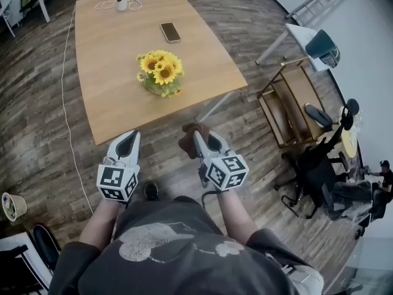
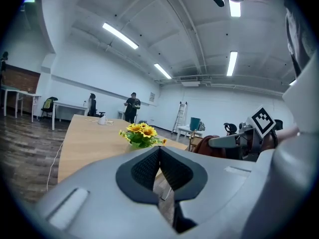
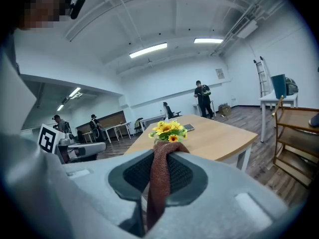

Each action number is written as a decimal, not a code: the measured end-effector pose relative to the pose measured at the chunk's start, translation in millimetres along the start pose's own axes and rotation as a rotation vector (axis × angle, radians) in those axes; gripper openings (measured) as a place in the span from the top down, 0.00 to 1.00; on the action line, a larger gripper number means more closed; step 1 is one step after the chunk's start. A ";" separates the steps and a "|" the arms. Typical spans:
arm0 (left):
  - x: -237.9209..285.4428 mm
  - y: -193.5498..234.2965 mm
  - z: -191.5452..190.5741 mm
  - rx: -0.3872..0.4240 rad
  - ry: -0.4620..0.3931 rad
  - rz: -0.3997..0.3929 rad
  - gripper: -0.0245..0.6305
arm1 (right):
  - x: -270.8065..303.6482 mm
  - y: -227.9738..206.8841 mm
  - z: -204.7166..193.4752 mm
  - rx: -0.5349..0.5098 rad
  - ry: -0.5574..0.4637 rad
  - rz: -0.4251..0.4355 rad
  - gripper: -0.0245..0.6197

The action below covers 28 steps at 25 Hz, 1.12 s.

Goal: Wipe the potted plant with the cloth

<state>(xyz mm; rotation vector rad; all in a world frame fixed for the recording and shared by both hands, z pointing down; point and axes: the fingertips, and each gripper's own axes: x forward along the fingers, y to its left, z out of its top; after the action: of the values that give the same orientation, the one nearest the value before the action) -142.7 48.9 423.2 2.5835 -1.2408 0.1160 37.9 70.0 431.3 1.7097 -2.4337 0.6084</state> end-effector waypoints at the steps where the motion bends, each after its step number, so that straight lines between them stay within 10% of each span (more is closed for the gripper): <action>1: 5.6 4.4 3.2 0.008 -0.002 -0.008 0.93 | 6.0 -0.7 -0.6 0.013 0.000 -0.008 0.89; 14: 79.9 26.3 6.4 0.015 0.027 0.050 0.84 | 66.1 -67.5 18.1 0.047 0.029 0.003 0.89; 28: 166.3 58.0 -13.8 0.078 0.085 0.223 0.69 | 194.5 -119.0 22.5 0.016 0.188 0.216 0.89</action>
<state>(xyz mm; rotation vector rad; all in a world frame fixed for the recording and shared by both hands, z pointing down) -82.4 -107.1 479.8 2.4659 -1.5166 0.3199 80.3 -143.8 502.0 1.3350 -2.5000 0.7771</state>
